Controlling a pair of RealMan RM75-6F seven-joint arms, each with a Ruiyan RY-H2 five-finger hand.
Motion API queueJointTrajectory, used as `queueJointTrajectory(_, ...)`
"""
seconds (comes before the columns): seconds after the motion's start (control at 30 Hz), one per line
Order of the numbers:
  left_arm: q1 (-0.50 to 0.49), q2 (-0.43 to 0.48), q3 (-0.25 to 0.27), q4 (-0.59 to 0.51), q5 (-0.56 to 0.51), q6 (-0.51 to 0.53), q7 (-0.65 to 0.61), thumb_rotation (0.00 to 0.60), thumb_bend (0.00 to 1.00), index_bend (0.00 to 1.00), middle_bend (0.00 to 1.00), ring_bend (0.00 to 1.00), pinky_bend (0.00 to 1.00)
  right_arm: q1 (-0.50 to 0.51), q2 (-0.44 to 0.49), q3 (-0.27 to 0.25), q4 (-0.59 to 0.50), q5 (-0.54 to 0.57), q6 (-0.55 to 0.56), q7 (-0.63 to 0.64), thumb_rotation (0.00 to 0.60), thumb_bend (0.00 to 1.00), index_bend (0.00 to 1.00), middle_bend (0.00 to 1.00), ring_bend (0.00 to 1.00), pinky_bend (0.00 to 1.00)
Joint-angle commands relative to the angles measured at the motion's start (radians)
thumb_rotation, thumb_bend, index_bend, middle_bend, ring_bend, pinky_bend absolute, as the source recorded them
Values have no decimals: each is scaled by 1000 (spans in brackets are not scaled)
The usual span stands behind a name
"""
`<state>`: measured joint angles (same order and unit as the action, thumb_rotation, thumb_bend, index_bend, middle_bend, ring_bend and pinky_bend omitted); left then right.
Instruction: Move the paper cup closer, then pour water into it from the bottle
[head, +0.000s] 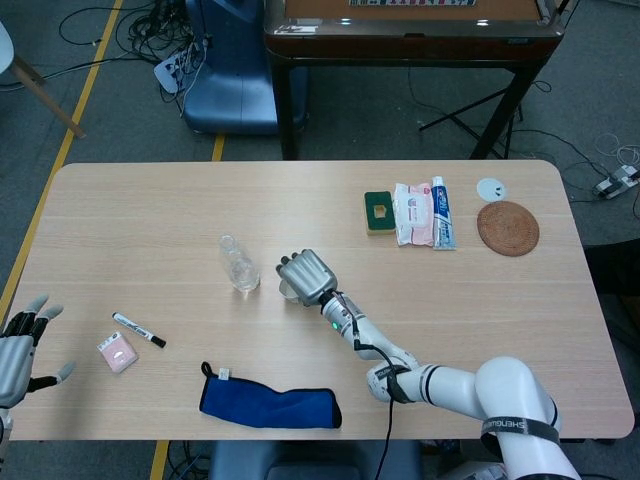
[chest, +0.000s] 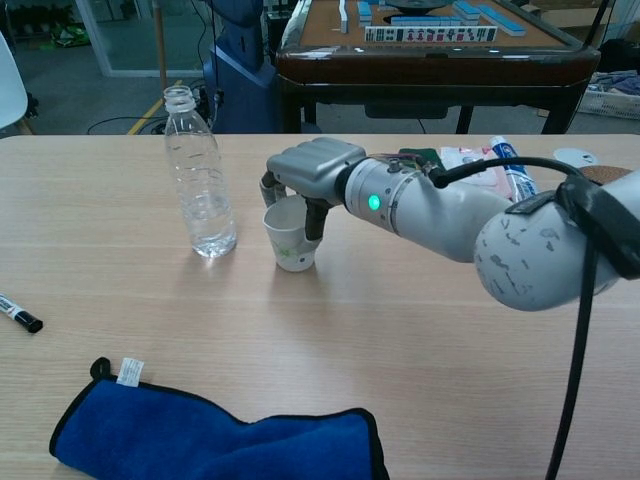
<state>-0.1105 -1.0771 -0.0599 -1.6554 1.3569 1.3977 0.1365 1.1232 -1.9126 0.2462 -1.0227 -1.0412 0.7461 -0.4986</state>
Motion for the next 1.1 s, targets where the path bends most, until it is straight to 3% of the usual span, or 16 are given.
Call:
queueJointTrajectory(0.03,0,0,0,0,0,-1,0,600,135,198,83,142,475,1,-3,1,3,-4,0,6,600,156,342,279,329,505)
queueJointTrajectory(0.27,-1,1,1,-2,1,0,2,600,135,198,85,143,476,-1,-4,1,8,-19,5,20,600,74,213,184,229,504)
queueJointTrajectory(0.6,0,-1,2,-4,1,2,9,600,135,198,89,143,476,-18,29,2,-41,-36,39,14,600,41,199,151,196,479)
queueJointTrajectory(0.8,-3,-8,7,-3,9,-1,22,600,135,199,89,143,475,-62,113,-7,-180,-31,111,-48,600,30,200,150,189,464)
queueJointTrajectory(1.1,-10,-24,15,-6,15,-9,58,600,135,199,89,143,475,-185,328,-61,-498,4,250,-159,600,29,199,150,188,460)
